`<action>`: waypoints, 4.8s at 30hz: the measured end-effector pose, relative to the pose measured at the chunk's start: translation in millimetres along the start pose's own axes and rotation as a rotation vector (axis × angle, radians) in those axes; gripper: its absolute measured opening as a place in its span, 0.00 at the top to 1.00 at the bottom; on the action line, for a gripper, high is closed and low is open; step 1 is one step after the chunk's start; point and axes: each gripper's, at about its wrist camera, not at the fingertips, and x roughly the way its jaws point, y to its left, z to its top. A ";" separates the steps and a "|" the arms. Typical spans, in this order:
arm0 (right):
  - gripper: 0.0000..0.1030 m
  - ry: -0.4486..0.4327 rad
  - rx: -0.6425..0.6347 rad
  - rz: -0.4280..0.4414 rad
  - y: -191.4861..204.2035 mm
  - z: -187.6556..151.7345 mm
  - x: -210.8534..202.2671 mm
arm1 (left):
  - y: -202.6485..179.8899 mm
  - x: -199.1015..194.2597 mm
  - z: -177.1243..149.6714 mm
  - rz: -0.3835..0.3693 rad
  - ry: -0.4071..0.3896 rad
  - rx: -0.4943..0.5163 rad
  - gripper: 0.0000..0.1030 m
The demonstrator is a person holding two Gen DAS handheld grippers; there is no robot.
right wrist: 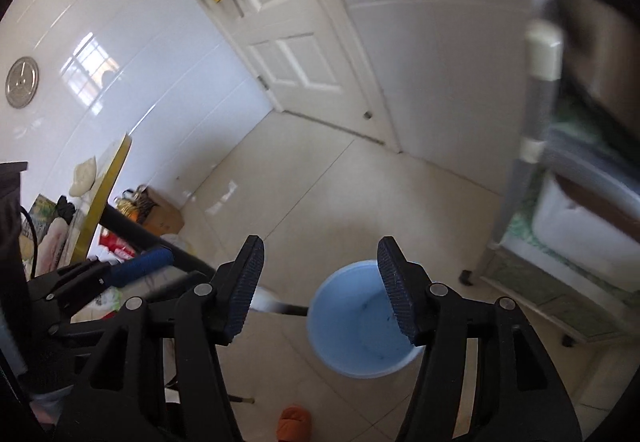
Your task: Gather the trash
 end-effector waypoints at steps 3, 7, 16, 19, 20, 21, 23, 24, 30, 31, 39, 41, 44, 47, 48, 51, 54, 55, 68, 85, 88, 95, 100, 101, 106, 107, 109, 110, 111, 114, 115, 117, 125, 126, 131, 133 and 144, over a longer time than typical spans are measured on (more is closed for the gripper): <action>0.39 -0.027 -0.010 -0.009 2.2 -0.2 -17.4 | -1.1 -7.5 6.2 0.017 -0.035 -0.008 0.19; 0.39 -0.063 -0.042 -0.017 17.9 1.3 -40.7 | 0.8 -33.5 2.8 0.027 -0.077 -0.026 0.19; 0.31 -0.133 -0.189 0.042 99.7 -8.0 -94.6 | 47.8 -133.7 -52.8 0.138 -0.211 -0.086 0.09; 0.31 -0.135 -0.253 0.071 135.2 -21.9 -103.3 | 75.6 -154.8 -77.9 0.190 -0.213 -0.141 0.08; 0.31 -0.130 -0.272 0.082 147.0 -26.0 -104.5 | 84.2 -160.8 -88.0 0.202 -0.211 -0.162 0.08; 0.30 -0.125 -0.287 0.089 156.7 -30.8 -104.5 | 97.4 -161.9 -97.1 0.214 -0.204 -0.190 0.08; 0.30 -0.117 -0.323 0.107 181.1 -39.8 -105.4 | 115.8 -163.4 -117.2 0.231 -0.181 -0.241 0.09; 0.30 -0.109 -0.343 0.118 193.1 -44.0 -104.2 | 124.1 -165.4 -125.8 0.229 -0.169 -0.264 0.11; 0.29 -0.062 -0.428 0.135 243.3 -62.2 -88.2 | 175.6 -150.1 -149.7 0.162 -0.112 -0.345 0.38; 0.29 -0.054 -0.437 0.138 248.9 -64.1 -85.7 | 184.2 -143.9 -149.0 0.157 -0.106 -0.346 0.40; 0.30 -0.012 -0.481 0.132 277.7 -68.4 -64.2 | 215.5 -128.6 -157.6 0.085 -0.099 -0.347 0.77; 0.30 -0.007 -0.488 0.127 281.3 -66.9 -59.8 | 225.6 -131.3 -164.3 0.057 -0.105 -0.355 0.77; 0.30 0.002 -0.503 0.128 291.0 -66.1 -52.9 | 244.9 -146.8 -184.1 0.009 -0.121 -0.385 0.77; 0.29 0.011 -0.523 0.130 302.8 -67.2 -45.2 | 258.2 -163.9 -200.7 -0.016 -0.136 -0.406 0.77; 0.29 0.016 -0.530 0.132 308.3 -68.1 -42.0 | 262.8 -168.8 -207.4 -0.015 -0.141 -0.411 0.77; 0.29 0.038 -0.565 0.144 328.4 -73.3 -31.3 | 279.8 -181.1 -226.1 0.010 -0.142 -0.433 0.77; 0.29 0.072 -0.615 0.155 353.5 -81.4 -16.5 | 299.2 -191.3 -242.6 0.037 -0.139 -0.471 0.77; 0.29 0.081 -0.639 0.158 362.6 -84.9 -10.7 | 301.4 -197.9 -246.7 0.049 -0.137 -0.477 0.77; 0.48 0.167 -0.895 0.177 419.3 -102.7 45.8 | 320.3 -233.1 -268.2 0.034 -0.154 -0.501 0.77; 0.93 0.239 -0.797 0.324 376.9 -87.5 36.1 | 296.0 -242.1 -255.2 0.002 -0.162 -0.458 0.77; 0.93 0.214 -0.740 0.360 358.3 -83.8 20.6 | 282.3 -245.0 -246.8 -0.005 -0.167 -0.435 0.77; 0.93 0.123 -0.618 0.362 297.1 -67.6 -27.4 | 222.8 -243.4 -201.5 -0.071 -0.187 -0.321 0.77; 0.93 0.027 -0.510 0.267 234.0 -51.9 -65.3 | 156.1 -230.9 -145.1 -0.134 -0.192 -0.200 0.77; 0.93 0.016 -0.484 0.239 216.1 -48.5 -72.1 | 139.7 -226.0 -132.5 -0.150 -0.190 -0.173 0.77; 0.93 -0.010 -0.363 0.109 139.6 -33.3 -80.8 | 71.7 -174.1 -76.9 -0.192 -0.131 -0.061 0.77; 0.93 -0.002 -0.336 0.087 124.0 -31.9 -77.3 | 61.7 -160.4 -69.0 -0.194 -0.109 -0.047 0.77; 0.93 0.008 -0.294 0.060 101.0 -29.4 -69.8 | 45.0 -130.2 -53.5 -0.181 -0.064 -0.022 0.77; 0.93 0.020 -0.277 0.045 90.6 -28.8 -62.6 | 39.4 -115.7 -47.6 -0.181 -0.043 -0.016 0.77; 0.93 0.030 -0.254 0.039 80.8 -28.2 -54.6 | 35.8 -102.0 -41.0 -0.188 -0.022 -0.014 0.76; 0.93 0.063 -0.212 0.033 58.3 -28.1 -33.9 | 34.9 -69.7 -29.8 -0.155 0.017 -0.003 0.72; 0.93 0.079 -0.198 0.030 52.1 -28.0 -24.3 | 36.9 -59.9 -25.9 -0.143 0.027 -0.003 0.60; 0.93 0.104 -0.177 0.038 40.0 -29.2 -10.3 | 41.3 -48.0 -22.0 -0.118 0.035 -0.015 0.46; 0.89 0.156 -0.147 0.074 29.7 -28.4 35.1 | 43.7 -35.0 -13.0 -0.023 0.033 -0.039 0.40; 0.88 0.150 -0.146 0.071 32.2 -28.3 34.8 | 45.3 -36.3 -11.6 -0.022 0.024 -0.044 0.40; 0.63 0.130 -0.166 0.061 46.4 -24.8 23.6 | 28.9 -56.5 -13.0 -0.025 -0.037 -0.063 0.39; 0.61 0.110 -0.165 0.059 51.8 -21.9 11.5 | 33.5 -79.7 -21.0 -0.036 -0.073 -0.066 0.38; 0.27 -0.069 -0.303 0.092 142.7 -20.4 -95.0 | 81.2 -241.5 -84.1 -0.039 -0.310 -0.122 0.27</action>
